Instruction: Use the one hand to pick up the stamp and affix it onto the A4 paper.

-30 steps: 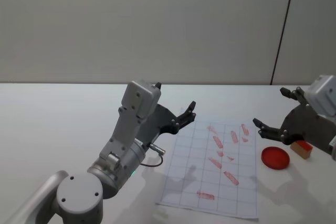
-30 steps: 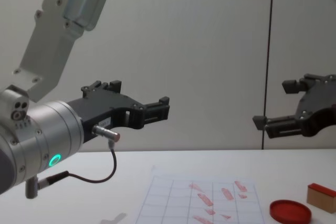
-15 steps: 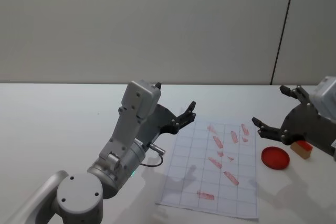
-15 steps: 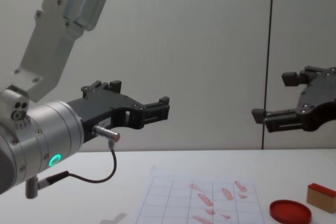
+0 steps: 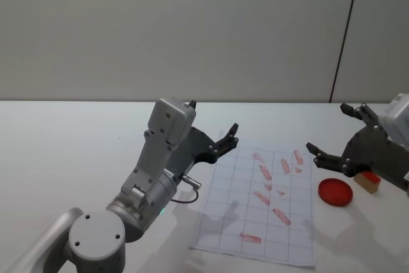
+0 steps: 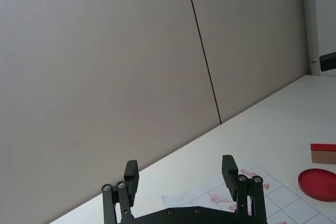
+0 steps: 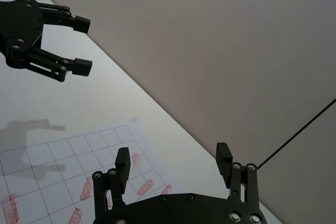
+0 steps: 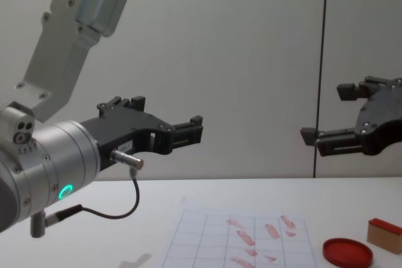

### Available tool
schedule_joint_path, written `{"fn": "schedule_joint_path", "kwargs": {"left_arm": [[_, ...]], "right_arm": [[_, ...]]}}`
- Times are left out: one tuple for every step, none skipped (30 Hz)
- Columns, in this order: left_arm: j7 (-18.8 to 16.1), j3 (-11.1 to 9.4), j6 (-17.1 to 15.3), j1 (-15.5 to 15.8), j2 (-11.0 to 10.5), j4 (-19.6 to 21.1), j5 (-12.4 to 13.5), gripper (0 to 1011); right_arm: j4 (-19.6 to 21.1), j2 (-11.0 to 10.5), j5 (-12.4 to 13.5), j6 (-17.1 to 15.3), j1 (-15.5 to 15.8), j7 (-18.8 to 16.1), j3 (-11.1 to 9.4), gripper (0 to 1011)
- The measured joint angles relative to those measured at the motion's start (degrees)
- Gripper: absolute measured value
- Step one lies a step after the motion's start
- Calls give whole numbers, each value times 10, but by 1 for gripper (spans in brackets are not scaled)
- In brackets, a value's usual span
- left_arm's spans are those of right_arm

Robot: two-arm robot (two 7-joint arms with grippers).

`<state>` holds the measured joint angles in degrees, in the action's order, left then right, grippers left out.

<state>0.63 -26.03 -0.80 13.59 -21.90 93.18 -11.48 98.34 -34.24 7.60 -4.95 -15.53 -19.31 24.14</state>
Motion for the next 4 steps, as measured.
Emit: {"fn": "schedule_joint_path", "kwargs": {"left_arm": [[0, 0, 0, 0, 0, 0, 0, 1002], [0, 0, 0, 0, 0, 0, 0, 1002], [0, 0, 0, 0, 0, 0, 0, 1002], [0, 0, 0, 0, 0, 0, 0, 1002]], "right_arm": [[0, 0, 0, 0, 0, 0, 0, 1001], [0, 0, 0, 0, 0, 0, 0, 1001], [0, 0, 0, 1, 0, 0, 0, 1001], [1, 0, 0, 1, 0, 0, 0, 1001]]}}
